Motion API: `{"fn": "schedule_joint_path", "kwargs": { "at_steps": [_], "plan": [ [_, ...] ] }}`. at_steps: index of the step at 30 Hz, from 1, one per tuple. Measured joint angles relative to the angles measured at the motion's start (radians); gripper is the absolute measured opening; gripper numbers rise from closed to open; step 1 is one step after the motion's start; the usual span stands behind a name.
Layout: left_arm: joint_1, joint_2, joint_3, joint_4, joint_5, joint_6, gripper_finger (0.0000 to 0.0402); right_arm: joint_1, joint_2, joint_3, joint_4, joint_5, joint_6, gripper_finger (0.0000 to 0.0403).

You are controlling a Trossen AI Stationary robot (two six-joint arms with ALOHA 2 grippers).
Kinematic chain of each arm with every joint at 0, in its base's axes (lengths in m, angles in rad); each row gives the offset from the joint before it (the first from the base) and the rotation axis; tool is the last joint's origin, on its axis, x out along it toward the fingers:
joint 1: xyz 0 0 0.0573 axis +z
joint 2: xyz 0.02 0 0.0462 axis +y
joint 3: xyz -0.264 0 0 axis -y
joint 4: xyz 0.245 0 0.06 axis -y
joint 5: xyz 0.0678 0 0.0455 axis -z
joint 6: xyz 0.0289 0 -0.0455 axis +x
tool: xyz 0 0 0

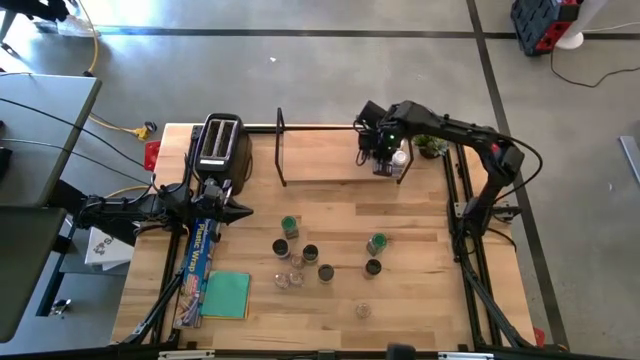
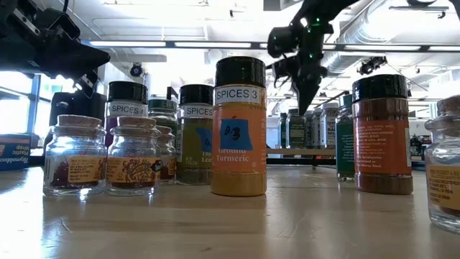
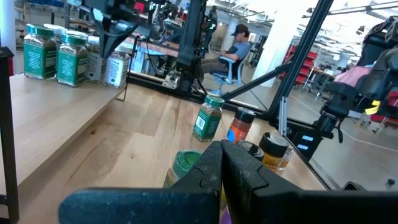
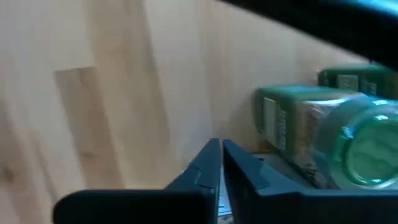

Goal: Shelf spices
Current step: Put the green seasoning bottle on the shelf and align it with the other green seasoning bottle

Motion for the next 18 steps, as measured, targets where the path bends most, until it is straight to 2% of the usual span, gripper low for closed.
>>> {"fn": "schedule_joint_path", "kwargs": {
  "at_steps": [6, 18],
  "plan": [
    [0.0, 0.0, 0.0, 0.0, 0.0, 0.0, 0.0, -0.005, 0.0, -0.006, 0.086, 0.08, -0.007, 0.0006],
    [0.0, 0.0, 0.0, 0.0, 0.0, 0.0, 0.0, -0.04, 0.0, -0.006, 0.139, 0.086, -0.051, 0.0005]
  ]
}}
